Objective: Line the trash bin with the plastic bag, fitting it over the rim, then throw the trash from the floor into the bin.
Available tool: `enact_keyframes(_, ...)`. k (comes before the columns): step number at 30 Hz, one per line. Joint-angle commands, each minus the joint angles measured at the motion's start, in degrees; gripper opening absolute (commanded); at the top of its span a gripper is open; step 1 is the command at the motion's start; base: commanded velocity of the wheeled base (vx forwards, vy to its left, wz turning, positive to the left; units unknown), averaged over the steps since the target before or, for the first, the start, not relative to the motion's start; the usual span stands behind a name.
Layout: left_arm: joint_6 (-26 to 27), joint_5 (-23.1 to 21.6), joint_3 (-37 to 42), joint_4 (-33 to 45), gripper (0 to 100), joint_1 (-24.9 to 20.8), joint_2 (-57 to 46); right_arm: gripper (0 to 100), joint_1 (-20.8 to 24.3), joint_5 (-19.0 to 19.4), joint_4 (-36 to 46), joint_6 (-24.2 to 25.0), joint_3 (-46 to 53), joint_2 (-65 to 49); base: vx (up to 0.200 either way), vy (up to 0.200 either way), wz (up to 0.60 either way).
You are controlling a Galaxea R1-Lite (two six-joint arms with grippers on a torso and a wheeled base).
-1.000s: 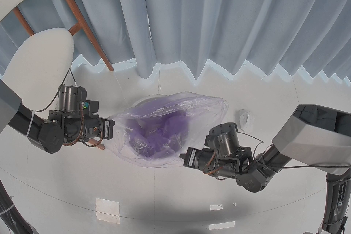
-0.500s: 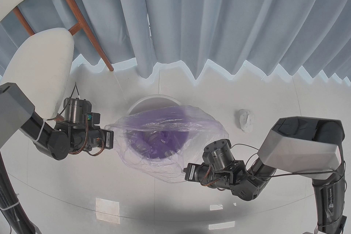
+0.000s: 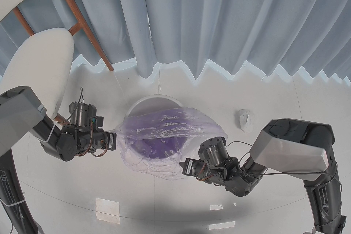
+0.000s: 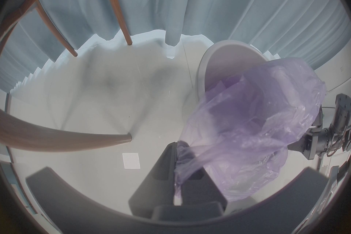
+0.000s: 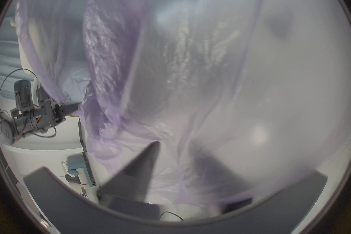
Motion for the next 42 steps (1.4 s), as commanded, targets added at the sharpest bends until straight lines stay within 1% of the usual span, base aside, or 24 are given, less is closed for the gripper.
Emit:
enact_keyframes(1,-0.08,-0.06,-0.98,-0.05,0,0.13,0.08,100,2.67,0.00,-0.40,-0.48,10.79,-6.20,0.000,0.000,0.00)
enact_keyframes(2,-0.08,-0.15,-0.98,-0.05,0,0.13,-0.18,100,3.37,0.00,-0.75,-1.09,14.04,-8.04,0.000,0.000,0.00)
enact_keyframes(3,-0.08,-0.15,-0.98,-0.05,0,0.13,-0.18,100,3.37,0.00,-0.75,-1.09,14.04,-8.04,0.000,0.000,0.00)
enact_keyframes(4,-0.08,-0.24,-0.98,-0.05,0,0.13,-0.97,100,3.90,0.09,-1.54,-3.11,18.26,-11.21,0.000,0.000,0.00)
enact_keyframes(8,-0.08,-0.41,-0.62,-0.05,0,-0.22,-2.64,100,4.34,0.62,-7.34,-11.02,26.08,-18.33,0.000,0.000,0.00)
enact_keyframes(9,-0.08,-0.41,-0.62,-0.05,0,-0.22,-2.64,100,4.34,0.62,-7.34,-11.02,26.08,-18.33,0.000,0.000,0.00)
enact_keyframes(10,-0.08,-0.50,-0.62,-0.05,0,-0.31,-3.34,100,4.25,2.46,-11.47,-15.24,29.68,-20.79,0.000,0.000,0.00)
enact_keyframes(12,-0.08,-0.50,-1.15,-0.14,0,-0.49,-3.61,100,3.90,5.10,-15.87,-18.05,32.23,-22.28,0.000,0.000,0.00)
enact_keyframes(13,-0.08,-0.50,-1.33,-0.05,0,-0.49,-3.61,100,3.81,5.71,-17.62,-18.41,32.93,-22.72,0.000,0.000,0.00)
enact_keyframes(16,-0.08,-0.50,-2.38,-0.05,0,-0.57,-3.43,100,3.46,5.98,-20.88,-18.23,33.37,-23.60,0.000,0.000,0.00)
enact_keyframes(23,0.01,-0.50,-3.09,0.04,0,-0.40,-3.52,100,1.97,5.89,-21.40,-18.05,32.49,-24.13,0.000,0.000,0.00)
enact_keyframes(24,-0.08,-0.50,-3.79,-0.05,100,-0.05,-3.26,100,1.35,5.89,-21.49,-18.05,31.35,-24.13,0.000,0.000,0.00)
enact_keyframes(29,-0.17,-0.24,-4.58,-0.40,100,0.04,-3.08,100,-0.40,5.80,-21.14,-18.23,29.15,-24.04,0.000,0.000,0.00)
enact_keyframes(32,-0.43,-0.15,-4.93,-0.84,100,-0.05,-3.17,100,-1.64,5.71,-19.91,-18.49,23.18,-21.84,0.000,0.000,0.00)
enact_keyframes(33,-0.43,-0.15,-4.93,-0.84,100,-0.05,-3.17,100,-1.64,5.71,-19.91,-18.49,23.18,-21.84,0.000,0.000,0.00)
enact_keyframes(35,-0.52,-0.06,-5.72,-1.28,100,-0.13,-3.08,100,-2.16,5.71,-17.45,-18.32,18.26,-18.85,0.000,0.000,0.00)
enact_keyframes(36,-0.52,-0.06,-5.81,-1.28,100,-0.13,-3.08,100,-2.16,5.71,-17.27,-18.23,17.82,-18.59,0.000,0.000,0.00)
enact_keyframes(37,-0.52,-0.06,-5.90,-1.37,100,-0.13,-3.08,100,-2.60,5.71,-16.66,-18.14,15.18,-16.66,0.000,0.000,0.00)
enact_keyframes(39,-0.52,-0.06,-6.16,-1.37,100,-0.05,-2.99,100,-3.22,5.71,-16.48,-18.23,11.49,-14.11,0.000,0.000,0.00)
enact_keyframes(40,-0.52,-0.06,-6.16,-1.37,100,-0.05,-2.99,100,-3.22,5.71,-16.48,-18.23,11.49,-14.11,0.000,0.000,0.00)
enact_keyframes(42,-0.52,-0.06,-7.57,-1.45,100,-0.05,-2.38,100,-4.45,5.71,-16.31,-18.23,6.39,-11.03,0.000,0.000,0.00)
